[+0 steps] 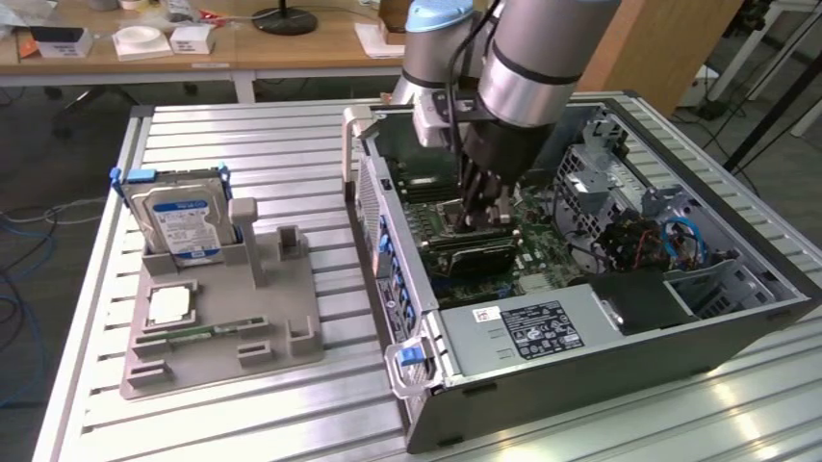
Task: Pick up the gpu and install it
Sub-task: 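Press down on the gpu until it lock into place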
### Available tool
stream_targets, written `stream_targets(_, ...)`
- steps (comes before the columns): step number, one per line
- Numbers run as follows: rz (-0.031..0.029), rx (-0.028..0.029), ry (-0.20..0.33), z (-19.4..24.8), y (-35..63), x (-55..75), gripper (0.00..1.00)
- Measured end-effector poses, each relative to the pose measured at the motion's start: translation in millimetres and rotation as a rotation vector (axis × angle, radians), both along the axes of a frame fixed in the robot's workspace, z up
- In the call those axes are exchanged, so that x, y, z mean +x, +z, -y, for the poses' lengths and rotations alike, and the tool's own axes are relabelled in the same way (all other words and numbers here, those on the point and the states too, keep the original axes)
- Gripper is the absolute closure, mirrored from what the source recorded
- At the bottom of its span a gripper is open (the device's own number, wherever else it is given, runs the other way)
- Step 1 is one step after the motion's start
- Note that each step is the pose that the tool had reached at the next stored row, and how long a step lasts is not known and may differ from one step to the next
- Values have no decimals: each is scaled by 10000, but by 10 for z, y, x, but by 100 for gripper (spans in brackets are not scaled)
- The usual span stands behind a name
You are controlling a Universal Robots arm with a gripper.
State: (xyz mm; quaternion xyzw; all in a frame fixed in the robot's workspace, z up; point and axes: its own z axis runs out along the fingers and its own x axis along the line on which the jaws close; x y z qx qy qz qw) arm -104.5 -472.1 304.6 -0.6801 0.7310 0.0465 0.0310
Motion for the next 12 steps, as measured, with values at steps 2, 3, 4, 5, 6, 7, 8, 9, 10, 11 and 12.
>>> stream_targets(2,0,2,-1,0,80,6,89)
stream_targets(3,-1,0,-1,0,119,16,89)
stream_targets(4,-1,0,-1,0,153,21,89)
stream_targets(5,-1,1,-2,-1,161,21,89)
stream_targets(6,0,1,-3,-1,161,21,89)
stream_targets(7,0,2,-3,-1,161,21,89)
stream_targets(8,0,2,-2,-1,161,21,89)
stream_targets(9,-1,0,-2,-1,162,21,89)
stream_targets(10,-2,0,-2,-1,162,21,89)
stream_targets(11,-1,0,-2,-1,162,21,89)
stream_targets(12,-1,0,-2,-1,162,21,89)
